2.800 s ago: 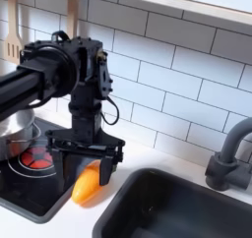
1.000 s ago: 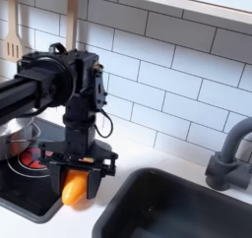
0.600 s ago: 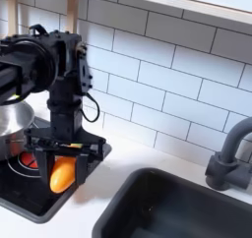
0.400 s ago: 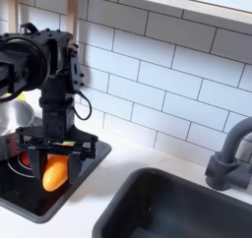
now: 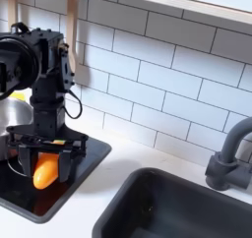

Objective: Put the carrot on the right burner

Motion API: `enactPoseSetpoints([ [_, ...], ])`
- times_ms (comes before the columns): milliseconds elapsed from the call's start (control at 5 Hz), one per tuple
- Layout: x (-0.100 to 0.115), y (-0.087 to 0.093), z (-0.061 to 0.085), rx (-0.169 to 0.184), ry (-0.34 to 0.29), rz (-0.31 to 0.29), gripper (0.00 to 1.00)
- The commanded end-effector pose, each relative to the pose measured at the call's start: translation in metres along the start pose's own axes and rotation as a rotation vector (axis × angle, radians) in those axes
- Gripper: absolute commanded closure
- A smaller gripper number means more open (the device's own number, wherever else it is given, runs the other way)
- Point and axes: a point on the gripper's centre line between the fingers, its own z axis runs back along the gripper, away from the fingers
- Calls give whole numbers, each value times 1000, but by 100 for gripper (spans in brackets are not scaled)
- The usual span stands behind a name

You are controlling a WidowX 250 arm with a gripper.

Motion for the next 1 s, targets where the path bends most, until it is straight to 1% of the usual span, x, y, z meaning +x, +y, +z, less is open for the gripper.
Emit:
enactPoseSetpoints([
  [0, 6, 9, -14, 32, 2, -2, 100],
  [200, 7, 7, -12, 40, -9, -6, 100],
  [400, 8, 9, -9, 43, -13, -2, 0],
  [600, 6, 11, -12, 43, -2, 16, 0],
  [800, 5, 8, -10, 38, -6, 10, 0],
])
